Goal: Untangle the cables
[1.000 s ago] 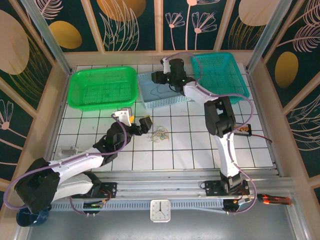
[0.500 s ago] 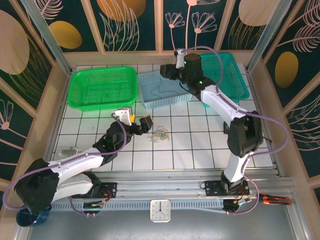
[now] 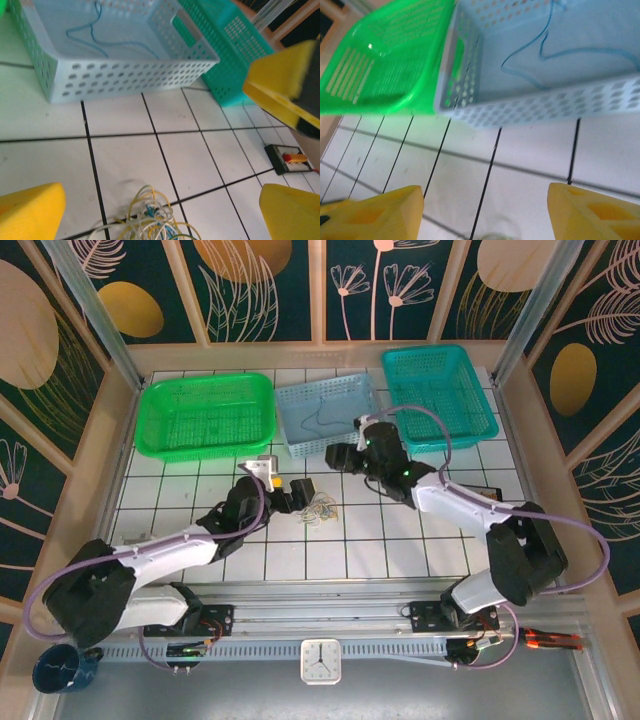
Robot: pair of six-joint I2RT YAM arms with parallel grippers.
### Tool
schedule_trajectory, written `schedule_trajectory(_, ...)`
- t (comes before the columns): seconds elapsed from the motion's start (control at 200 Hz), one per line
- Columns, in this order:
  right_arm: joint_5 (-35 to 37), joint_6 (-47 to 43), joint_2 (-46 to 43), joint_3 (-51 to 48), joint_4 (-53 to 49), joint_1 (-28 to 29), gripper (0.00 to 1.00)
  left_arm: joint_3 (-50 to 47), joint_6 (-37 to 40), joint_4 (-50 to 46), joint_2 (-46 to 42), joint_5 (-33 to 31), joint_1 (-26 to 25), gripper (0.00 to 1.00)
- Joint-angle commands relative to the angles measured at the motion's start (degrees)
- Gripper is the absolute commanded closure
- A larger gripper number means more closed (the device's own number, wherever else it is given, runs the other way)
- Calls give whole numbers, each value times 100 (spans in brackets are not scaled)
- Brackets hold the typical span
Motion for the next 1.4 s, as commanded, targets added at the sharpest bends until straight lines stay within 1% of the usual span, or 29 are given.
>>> schedule_trajectory(0.0, 494, 358, -457, -491, 211, 310, 29, 245, -490, -775, 215, 455, 15, 1)
schedule_trajectory(0.045, 498, 468, -609, -720, 348, 405, 27, 218, -609, -843, 262, 569, 17, 1)
schedule_trajectory(0.105, 716, 634, -795, -960, 446, 517, 25, 131, -743, -834, 267, 659, 17, 2)
schedule_trajectory(0.235, 814, 937, -948, -1212, 354, 652, 25, -51, -836, -843, 202, 611, 17, 3)
schedule_trajectory(0.36, 694, 1060, -885, -1279, 254, 812, 25, -74, -701, -966, 202, 528, 18, 5)
schedule_trajectory(0.495, 550, 1148, -654, -1225, 206, 1002, 29, -85, -631, -1047, 254, 403, 33, 7)
schedule_trajectory(0.505, 436, 1157, -637, -1213, 206, 1009, 29, -90, -632, -1046, 256, 402, 42, 8)
schedule_trajectory(0.615, 274, 1220, -380, -1115, 242, 1134, 37, -167, -661, -988, 273, 322, 58, 9)
schedule_trajectory(0.766, 107, 1315, 6, -1004, 353, 1196, 53, -223, -637, -952, 281, 291, 89, 10)
schedule_trajectory(0.836, 76, 1335, 158, -957, 416, 1213, 59, -246, -633, -952, 270, 287, 105, 10)
schedule_trajectory(0.896, 64, 1342, 265, -914, 471, 1211, 61, -250, -625, -936, 252, 287, 116, 10)
schedule_trajectory(1.216, -42, 1360, 622, -664, 547, 1209, 61, -346, -622, -822, 239, 321, 149, 10)
schedule_trajectory(1.311, -116, 1370, 631, -665, 544, 1216, 58, -382, -636, -777, 241, 331, 141, 10)
schedule_trajectory(1.396, -152, 1387, 570, -711, 518, 1231, 57, -395, -633, -767, 237, 330, 153, 10)
